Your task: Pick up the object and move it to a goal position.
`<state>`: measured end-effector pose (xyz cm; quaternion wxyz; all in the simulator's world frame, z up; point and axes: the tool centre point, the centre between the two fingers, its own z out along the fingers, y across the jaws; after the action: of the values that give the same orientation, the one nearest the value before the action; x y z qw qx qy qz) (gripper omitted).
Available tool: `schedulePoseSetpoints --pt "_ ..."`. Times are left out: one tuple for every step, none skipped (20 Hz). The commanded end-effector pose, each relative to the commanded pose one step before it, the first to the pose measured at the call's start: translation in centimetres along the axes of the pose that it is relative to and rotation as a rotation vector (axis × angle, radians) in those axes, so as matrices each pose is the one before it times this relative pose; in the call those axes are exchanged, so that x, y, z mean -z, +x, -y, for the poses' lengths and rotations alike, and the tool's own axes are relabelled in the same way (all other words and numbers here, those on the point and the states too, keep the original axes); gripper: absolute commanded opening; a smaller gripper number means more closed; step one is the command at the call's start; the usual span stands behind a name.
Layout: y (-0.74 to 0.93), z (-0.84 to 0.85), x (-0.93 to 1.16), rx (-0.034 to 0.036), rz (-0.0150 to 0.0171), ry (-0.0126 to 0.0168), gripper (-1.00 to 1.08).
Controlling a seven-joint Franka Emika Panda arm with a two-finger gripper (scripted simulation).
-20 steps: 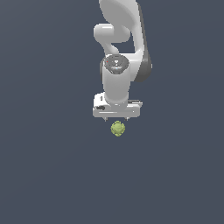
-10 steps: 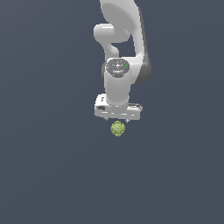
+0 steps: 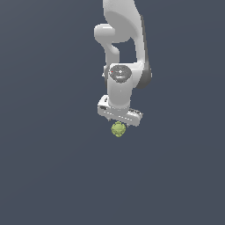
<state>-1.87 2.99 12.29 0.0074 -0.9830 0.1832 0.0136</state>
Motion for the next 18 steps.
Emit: schedulePoseSetpoints --pt "-0.208 0.030 -0.648 -0.06597 -0.00514 -0.00101 1.00" --pt "-0.086 0.002 -0.253 -0.02580 -0.00204 -0.00040 1.00" --pt "-0.086 -0.002 -0.248 -0.02551 -0.00207 -0.00038 1.00" --pt "-0.082 -0.007 -0.234 -0.02432 -0.00201 -0.00034 1.00" --pt "-0.078 -0.010 -0.220 -0.02299 -0.00195 -0.00030 1.00" --pt "-0.074 -0.013 -0.206 -0.02169 -0.00187 -0.00027 1.00" --pt "-0.070 -0.015 -0.192 -0.02037 -0.00179 -0.00024 1.00" --pt "-0.065 -0.017 -0.178 -0.01906 -0.00170 -0.00020 1.00" --pt "-0.061 -0.018 -0.165 -0.01773 -0.00161 -0.00017 1.00" --pt "-0.056 -0.019 -0.152 -0.01643 -0.00151 -0.00015 1.00" --pt "-0.051 -0.019 -0.139 -0.01511 -0.00141 -0.00012 1.00" --pt "-0.046 -0.019 -0.126 -0.01380 -0.00130 -0.00010 1.00" --pt "-0.042 -0.018 -0.114 -0.01249 -0.00119 -0.00008 1.00" --pt "-0.037 -0.017 -0.101 -0.01117 -0.00108 -0.00007 1.00" --pt "-0.032 -0.016 -0.089 -0.00986 -0.00096 -0.00005 1.00" --pt "-0.028 -0.015 -0.077 -0.00856 -0.00084 -0.00004 1.00" --pt "-0.024 -0.012 -0.065 -0.00721 -0.00071 -0.00003 1.00" --pt "-0.019 -0.010 -0.053 -0.00591 -0.00058 -0.00002 1.00"
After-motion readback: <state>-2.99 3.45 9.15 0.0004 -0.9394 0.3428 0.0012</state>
